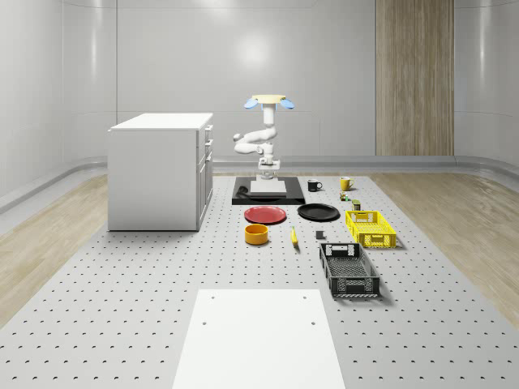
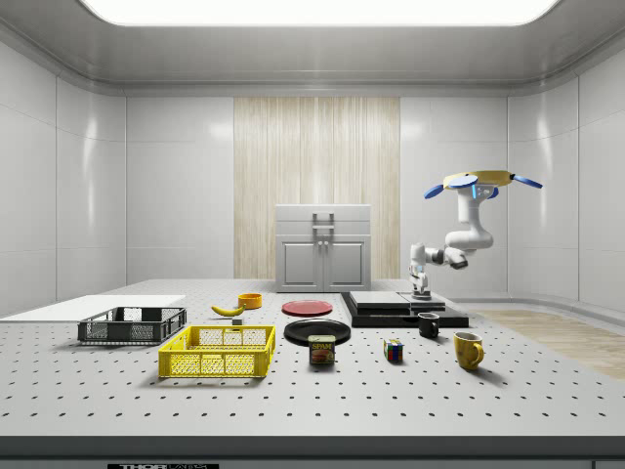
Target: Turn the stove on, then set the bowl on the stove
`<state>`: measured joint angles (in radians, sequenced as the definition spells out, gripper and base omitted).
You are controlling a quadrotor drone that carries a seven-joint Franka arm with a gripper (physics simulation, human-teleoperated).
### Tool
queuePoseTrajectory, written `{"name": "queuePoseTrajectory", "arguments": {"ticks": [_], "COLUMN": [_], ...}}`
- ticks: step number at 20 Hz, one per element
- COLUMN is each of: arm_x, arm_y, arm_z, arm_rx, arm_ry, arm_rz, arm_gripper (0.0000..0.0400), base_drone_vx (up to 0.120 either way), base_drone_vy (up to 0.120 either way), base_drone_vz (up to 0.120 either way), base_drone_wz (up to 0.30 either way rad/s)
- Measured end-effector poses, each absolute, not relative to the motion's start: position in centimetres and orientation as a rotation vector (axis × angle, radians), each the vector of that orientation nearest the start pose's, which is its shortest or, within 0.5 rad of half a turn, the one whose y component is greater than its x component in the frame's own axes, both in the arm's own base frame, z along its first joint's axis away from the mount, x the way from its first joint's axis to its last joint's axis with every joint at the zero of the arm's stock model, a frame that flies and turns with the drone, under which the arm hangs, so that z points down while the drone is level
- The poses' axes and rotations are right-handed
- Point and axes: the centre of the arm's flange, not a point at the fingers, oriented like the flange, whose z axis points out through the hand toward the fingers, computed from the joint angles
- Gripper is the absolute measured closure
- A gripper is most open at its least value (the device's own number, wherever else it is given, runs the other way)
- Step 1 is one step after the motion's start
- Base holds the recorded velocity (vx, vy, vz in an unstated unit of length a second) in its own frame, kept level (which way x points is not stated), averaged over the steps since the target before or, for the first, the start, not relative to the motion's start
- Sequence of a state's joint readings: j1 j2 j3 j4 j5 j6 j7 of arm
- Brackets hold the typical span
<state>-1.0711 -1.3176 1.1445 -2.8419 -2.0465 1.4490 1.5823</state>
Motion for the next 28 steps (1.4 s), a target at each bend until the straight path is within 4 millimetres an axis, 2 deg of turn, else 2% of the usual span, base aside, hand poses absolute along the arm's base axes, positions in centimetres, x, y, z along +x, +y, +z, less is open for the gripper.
{"name": "queuePoseTrajectory", "arguments": {"ticks": [9,24,28], "arm_x": [30.7,30.6,30.8], "arm_y": [0.7,-1.1,-1.0], "arm_z": [55.5,55.6,55.7], "arm_rx": [0.000,-0.001,0.004], "arm_ry": [-0.002,-0.001,-0.002], "arm_rz": [0.785,0.795,0.762], "arm_gripper": [0.0000,0.0000,0.0000], "base_drone_vx": [0.000,0.000,0.000], "base_drone_vy": [0.000,0.000,0.000], "base_drone_vz": [0.000,0.000,0.000], "base_drone_wz": [0.000,0.000,0.000]}}
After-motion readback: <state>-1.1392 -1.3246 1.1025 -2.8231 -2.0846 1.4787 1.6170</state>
